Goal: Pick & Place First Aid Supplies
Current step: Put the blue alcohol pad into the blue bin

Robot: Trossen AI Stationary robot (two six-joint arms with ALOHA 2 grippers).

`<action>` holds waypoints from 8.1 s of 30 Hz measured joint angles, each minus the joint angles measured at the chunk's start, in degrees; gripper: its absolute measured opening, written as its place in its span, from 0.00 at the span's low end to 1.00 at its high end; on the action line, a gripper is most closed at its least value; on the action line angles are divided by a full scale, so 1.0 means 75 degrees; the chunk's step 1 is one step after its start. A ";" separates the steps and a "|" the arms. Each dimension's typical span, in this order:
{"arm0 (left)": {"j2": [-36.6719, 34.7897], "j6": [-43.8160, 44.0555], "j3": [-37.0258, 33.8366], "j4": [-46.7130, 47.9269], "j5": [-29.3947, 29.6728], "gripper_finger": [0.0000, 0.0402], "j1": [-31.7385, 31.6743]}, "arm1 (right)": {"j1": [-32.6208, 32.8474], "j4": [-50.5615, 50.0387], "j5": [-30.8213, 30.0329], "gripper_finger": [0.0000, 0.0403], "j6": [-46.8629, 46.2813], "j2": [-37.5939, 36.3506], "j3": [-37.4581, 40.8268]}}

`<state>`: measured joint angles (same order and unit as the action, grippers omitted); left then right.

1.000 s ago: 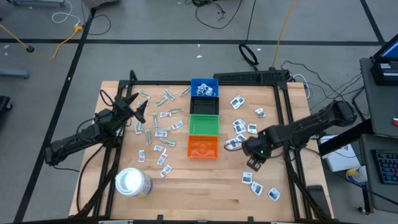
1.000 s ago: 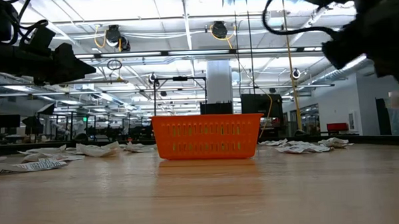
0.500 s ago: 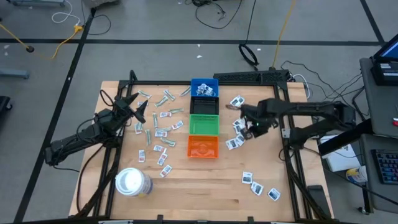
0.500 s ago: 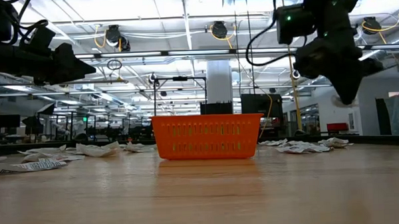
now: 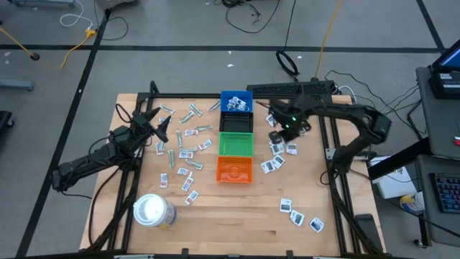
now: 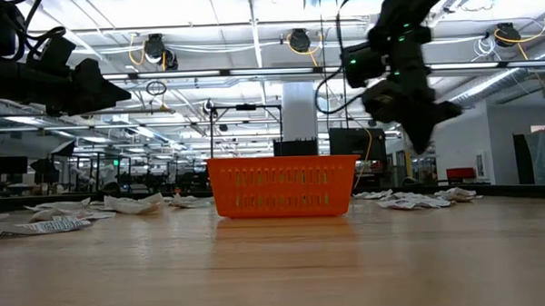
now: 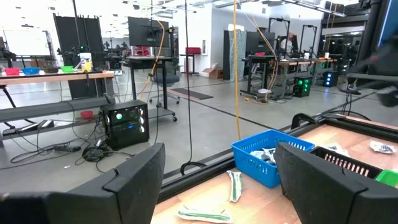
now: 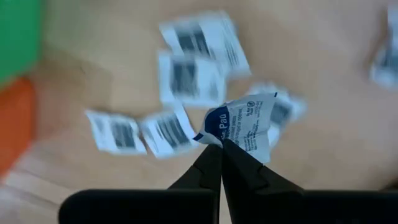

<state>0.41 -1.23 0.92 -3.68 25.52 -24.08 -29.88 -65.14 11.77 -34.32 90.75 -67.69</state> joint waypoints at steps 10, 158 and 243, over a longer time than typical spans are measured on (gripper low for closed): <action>0.0002 0.0001 -0.0001 0.0001 0.0000 0.76 0.0000 | -0.0619 0.0000 -0.0030 0.00 0.1357 0.2788 -0.3701; 0.0002 0.0000 0.0000 0.0002 -0.0003 0.76 0.0000 | 1.0559 0.5227 0.2366 0.33 -1.1063 -0.0735 0.3586; 0.0002 -0.0001 0.0001 -0.0001 0.0000 0.76 0.0000 | 0.0887 -0.0733 -0.0987 0.00 -0.0771 -0.0981 0.0902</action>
<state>0.43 -1.23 0.93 -3.68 25.52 -24.09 -23.22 -70.64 4.37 -40.10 83.39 -60.92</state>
